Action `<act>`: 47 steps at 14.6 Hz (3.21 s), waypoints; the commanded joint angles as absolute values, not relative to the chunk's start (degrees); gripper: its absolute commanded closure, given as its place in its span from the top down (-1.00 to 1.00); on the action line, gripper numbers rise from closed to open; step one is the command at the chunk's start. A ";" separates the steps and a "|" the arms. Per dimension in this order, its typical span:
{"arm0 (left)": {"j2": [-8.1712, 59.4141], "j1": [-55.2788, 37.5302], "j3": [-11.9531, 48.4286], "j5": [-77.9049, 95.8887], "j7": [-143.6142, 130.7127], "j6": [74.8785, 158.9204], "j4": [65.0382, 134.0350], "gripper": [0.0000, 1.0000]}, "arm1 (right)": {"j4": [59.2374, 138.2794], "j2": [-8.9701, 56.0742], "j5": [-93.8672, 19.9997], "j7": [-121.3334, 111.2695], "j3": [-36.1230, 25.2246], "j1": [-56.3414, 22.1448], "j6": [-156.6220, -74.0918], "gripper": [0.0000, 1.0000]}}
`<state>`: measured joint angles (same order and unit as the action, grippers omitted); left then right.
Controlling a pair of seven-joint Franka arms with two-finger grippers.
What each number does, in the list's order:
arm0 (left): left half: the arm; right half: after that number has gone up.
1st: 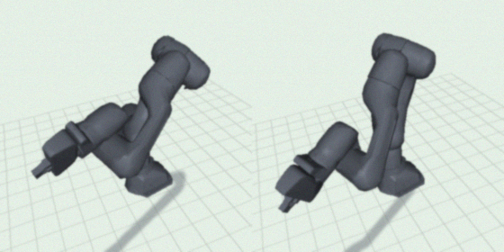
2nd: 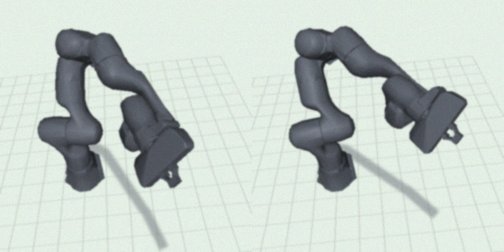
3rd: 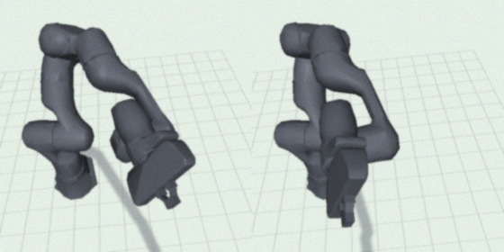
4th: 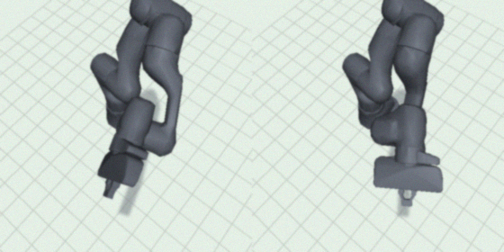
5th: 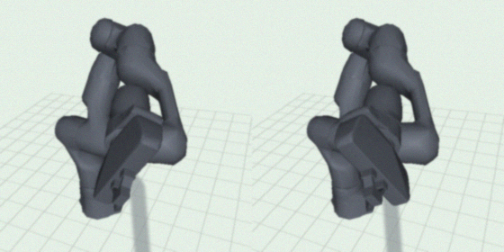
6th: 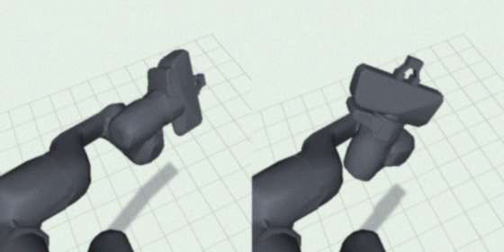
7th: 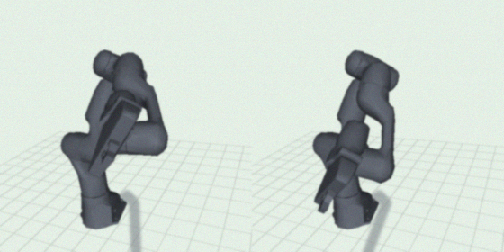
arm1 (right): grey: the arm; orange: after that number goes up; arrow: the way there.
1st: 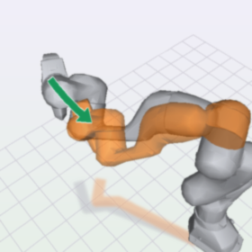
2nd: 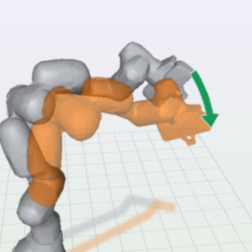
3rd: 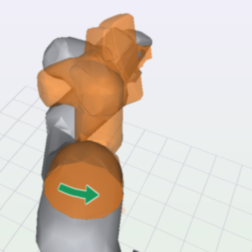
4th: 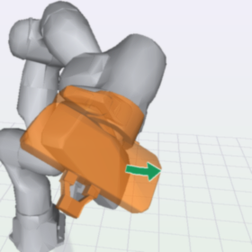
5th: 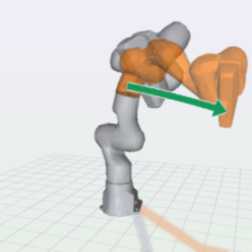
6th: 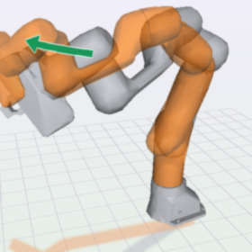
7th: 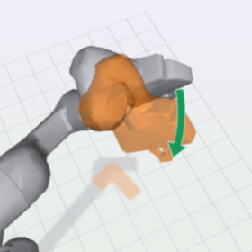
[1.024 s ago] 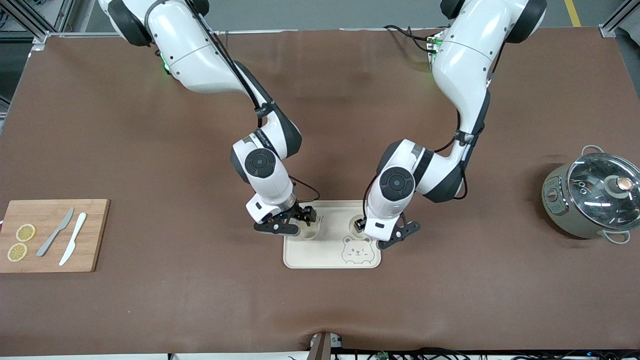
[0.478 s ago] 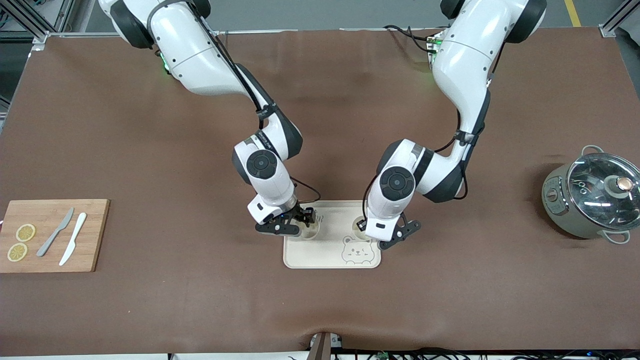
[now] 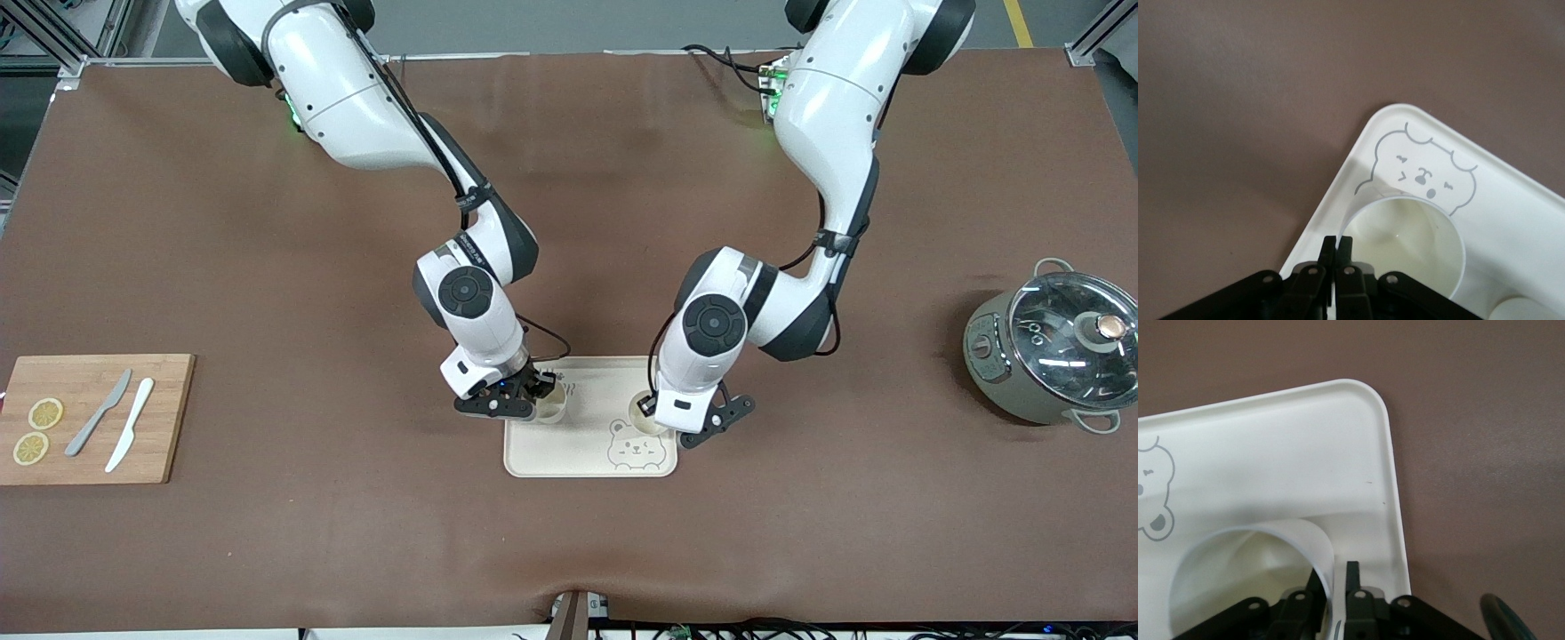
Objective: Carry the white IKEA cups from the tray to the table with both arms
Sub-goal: 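Close the left and right grippers on the rims of the cups, then carry the cups off the tray, each gripper moving outward, then lower the cups onto the table and open both grippers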
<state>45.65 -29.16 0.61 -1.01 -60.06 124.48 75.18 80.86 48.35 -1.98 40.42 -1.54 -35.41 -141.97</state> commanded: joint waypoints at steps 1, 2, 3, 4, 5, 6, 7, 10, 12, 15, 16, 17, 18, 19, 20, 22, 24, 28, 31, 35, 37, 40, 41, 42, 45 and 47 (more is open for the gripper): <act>42.81 -27.87 0.61 -2.37 -57.49 123.67 76.02 -1.00 | 79.37 49.31 -1.05 41.84 -2.11 -36.12 -141.86 -1.00; 42.02 -27.25 0.62 -2.37 -56.26 122.88 76.20 -1.00 | 79.37 49.31 -1.14 41.84 -2.11 -36.04 -141.86 -1.00; 41.49 -26.90 0.62 -2.29 -54.51 121.13 76.20 -1.00 | 79.37 49.31 -1.14 42.01 -2.11 -36.12 -141.86 -1.00; 40.88 -25.94 0.70 -2.11 -52.32 119.55 76.20 -1.00 | 79.37 49.22 -1.14 42.27 -2.11 -36.30 -141.86 -1.00; 40.17 -25.23 0.88 -1.85 -50.47 118.05 76.29 -1.00 | 79.37 49.22 -1.14 42.28 -2.11 -36.30 -141.86 -1.00; 39.56 -24.44 0.88 -1.67 -48.71 116.73 76.38 -1.00 | 79.37 49.13 -1.14 42.28 -2.11 -36.21 -141.77 -1.00; 38.94 -23.04 1.14 -1.58 -46.78 115.59 76.38 -1.00 | 79.37 48.96 -1.32 42.28 -2.11 -36.21 -141.68 -1.00; 37.97 -19.44 1.14 0.52 -40.10 112.95 76.55 -1.00 | 79.45 47.64 -2.02 42.98 -2.11 -35.86 -141.42 -1.00; 37.53 -16.54 1.14 1.05 -36.66 110.05 76.55 -1.00 | 82.59 44.06 -1.93 42.28 -2.11 -35.34 -140.71 -1.00; 37.53 -11.97 1.14 1.76 -31.22 109.07 77.08 -1.00 | 90.50 35.97 -1.67 36.59 -2.02 -32.71 -140.71 -1.00; 37.70 -10.91 1.14 1.67 -30.77 109.07 77.08 -1.00 | 93.05 33.69 -1.84 33.87 -1.93 -31.48 -140.80 -1.00; 37.97 -9.94 1.06 1.67 -30.15 109.07 77.08 -1.00 | 95.51 31.66 -2.02 31.05 -1.93 -30.25 -140.80 -1.00; 38.23 -8.45 1.05 1.67 -28.75 109.07 77.17 -1.00 | 97.89 29.64 -2.11 28.33 -1.85 -28.93 -140.71 -1.00; 38.32 -7.31 1.05 1.76 -28.13 109.07 77.08 -1.00 | 99.91 27.79 -2.11 25.34 -1.85 -27.35 -140.71 -1.00; 38.41 -6.25 1.14 1.76 -28.13 109.07 77.08 -1.00 | 101.93 25.95 -2.20 21.75 -1.76 -25.42 -140.54 -1.00; 38.84 -4.49 1.05 1.67 -27.95 109.16 77.08 -1.00 | 104.58 23.48 -3.33 14.01 -1.58 -21.38 -139.67 -1.00; 39.81 -3.17 0.97 1.23 -26.82 109.95 76.99 -1.00 | 104.68 22.68 -6.40 5.84 -1.67 -17.95 -136.69 -1.00; 41.57 -0.44 0.79 0.79 -25.14 112.93 76.99 -1.00 | 104.77 22.67 -10.46 -8.59 -1.76 -11.53 -135.00 -1.00; 42.54 0.62 0.62 0.70 -24.70 115.92 77.08 -1.00 | 104.77 23.20 -10.46 -17.28 -1.85 -8.36 -135.61 -1.00; 43.33 1.05 0.53 -0.18 -24.70 118.21 77.17 -1.00 | 104.77 24.69 -10.90 -26.08 -1.76 -4.40 -136.58 -1.00; 43.86 1.49 0.53 -0.18 -24.70 119.09 77.17 -1.00 | 104.77 25.13 -11.16 -30.65 -1.76 -2.82 -136.67 -1.00; 44.47 1.67 0.53 -0.18 -24.70 119.71 77.17 -1.00 | 104.77 27.24 -14.92 -39.78 -1.84 -0.53 -137.11 -1.00; 44.65 1.67 0.53 -0.18 -24.70 119.71 77.17 -1.00 | 104.77 28.12 -16.33 -42.77 -1.85 -0.01 -137.98 -1.00; 44.65 1.84 0.53 -0.18 -24.61 119.71 77.17 -1.00 | 104.77 28.82 -16.70 -44.80 -1.85 0.26 -138.86 -1.00; 44.65 1.93 0.53 -0.18 -24.26 119.71 77.17 -0.17 | 104.77 30.32 -16.79 -47.02 -1.85 0.44 -140.53 -1.00; 44.65 1.93 0.53 -0.18 -24.26 119.71 77.08 0.56 | 104.68 31.37 -16.79 -48.59 -1.85 0.61 -142.37 -1.00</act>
<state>44.86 1.72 0.47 0.63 -24.99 119.14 77.02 104.40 30.91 -14.82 -45.33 -2.77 -0.42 -140.66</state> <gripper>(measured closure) 0.656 0.965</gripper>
